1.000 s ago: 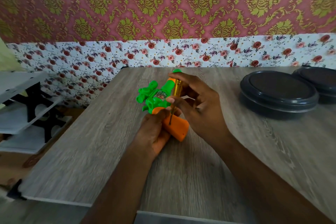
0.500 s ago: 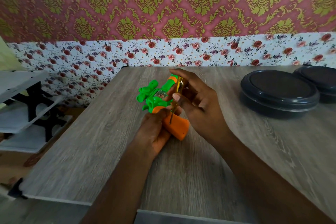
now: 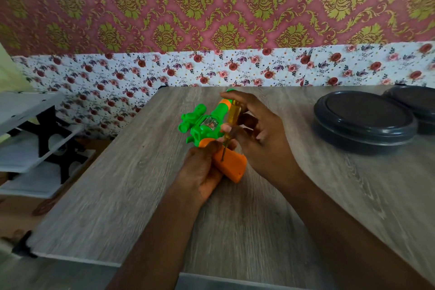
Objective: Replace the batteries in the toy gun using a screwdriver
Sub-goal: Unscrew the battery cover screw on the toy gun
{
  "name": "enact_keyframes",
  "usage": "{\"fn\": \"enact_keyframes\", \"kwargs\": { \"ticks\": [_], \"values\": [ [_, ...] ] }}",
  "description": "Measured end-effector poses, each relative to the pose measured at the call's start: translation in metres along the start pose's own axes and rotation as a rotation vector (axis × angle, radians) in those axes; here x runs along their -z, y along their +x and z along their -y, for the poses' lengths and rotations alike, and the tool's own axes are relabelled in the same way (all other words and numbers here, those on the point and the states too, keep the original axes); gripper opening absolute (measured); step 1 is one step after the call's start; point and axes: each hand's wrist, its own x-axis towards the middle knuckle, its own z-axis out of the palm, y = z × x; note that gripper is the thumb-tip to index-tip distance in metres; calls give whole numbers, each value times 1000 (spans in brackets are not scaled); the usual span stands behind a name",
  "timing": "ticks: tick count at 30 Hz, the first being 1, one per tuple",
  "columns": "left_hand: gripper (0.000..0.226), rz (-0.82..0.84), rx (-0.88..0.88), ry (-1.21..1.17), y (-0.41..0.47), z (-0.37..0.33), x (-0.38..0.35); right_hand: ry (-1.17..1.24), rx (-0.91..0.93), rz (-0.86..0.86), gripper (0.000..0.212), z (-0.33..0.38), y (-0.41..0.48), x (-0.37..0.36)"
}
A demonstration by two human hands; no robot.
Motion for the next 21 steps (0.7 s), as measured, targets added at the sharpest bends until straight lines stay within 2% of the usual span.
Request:
{"fn": "enact_keyframes", "kwargs": {
  "ticks": [4,8,12,14,19,21],
  "values": [
    [40,3,9,-7,-1,0,0,30,2,13,51,1,-1,3],
    [58,8,-20,-10,-2,-1,-1,11,8,3,49,0,-1,-1],
    [36,-1,-19,23,-1,-1,0,34,-4,11,53,2,0,2],
    [33,3,-8,22,2,0,2,63,-14,13,53,3,-1,3],
    [51,22,-22,13,3,1,4,10,-5,-21,48,-1,0,-1],
    [51,39,-34,33,3,1,3,8,-1,-22,52,-1,1,0]
  ]
}}
